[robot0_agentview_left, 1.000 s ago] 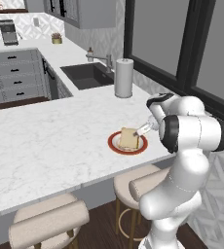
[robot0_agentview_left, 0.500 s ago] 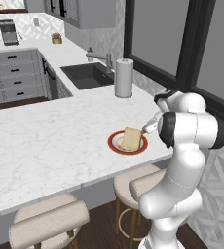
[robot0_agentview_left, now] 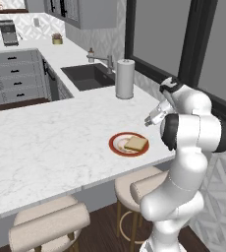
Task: Start the toaster. Once the lever pops up, take the bread to the plate on the dining counter.
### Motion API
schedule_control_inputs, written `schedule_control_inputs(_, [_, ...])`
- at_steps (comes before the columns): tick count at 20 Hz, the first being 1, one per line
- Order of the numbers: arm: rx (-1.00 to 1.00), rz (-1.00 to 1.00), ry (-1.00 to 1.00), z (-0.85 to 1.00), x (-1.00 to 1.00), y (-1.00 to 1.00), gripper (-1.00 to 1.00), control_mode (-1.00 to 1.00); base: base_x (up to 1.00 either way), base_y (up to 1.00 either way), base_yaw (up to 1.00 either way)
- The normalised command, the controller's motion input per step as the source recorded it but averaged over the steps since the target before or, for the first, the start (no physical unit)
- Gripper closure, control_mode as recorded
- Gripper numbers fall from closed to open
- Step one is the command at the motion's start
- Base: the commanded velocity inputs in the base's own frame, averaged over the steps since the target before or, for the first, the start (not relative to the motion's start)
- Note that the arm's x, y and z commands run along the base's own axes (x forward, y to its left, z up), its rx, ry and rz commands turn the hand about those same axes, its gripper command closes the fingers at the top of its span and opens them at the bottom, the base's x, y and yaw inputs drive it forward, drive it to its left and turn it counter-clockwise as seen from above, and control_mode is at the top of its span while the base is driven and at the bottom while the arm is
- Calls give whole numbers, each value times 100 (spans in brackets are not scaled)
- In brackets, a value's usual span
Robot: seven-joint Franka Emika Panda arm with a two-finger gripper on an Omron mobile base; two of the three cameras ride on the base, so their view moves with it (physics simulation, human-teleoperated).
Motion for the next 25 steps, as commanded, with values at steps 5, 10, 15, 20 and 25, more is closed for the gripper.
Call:
schedule_control_inputs(5, [-5,3,-12,39,-58,0,-100,-100,0,0,0])
schedule_control_inputs(10, [-5,-18,-4,25,-99,8,-100,-100,0,0,0])
schedule_control_inputs(15, [-6,-32,-1,17,-100,26,-100,-100,0,0,0])
schedule_control_inputs(20, [-15,-35,0,22,-100,49,-100,-100,0,0,0])
schedule_control_inputs(25, [-15,-29,0,30,-100,33,-100,-100,0,0,0])
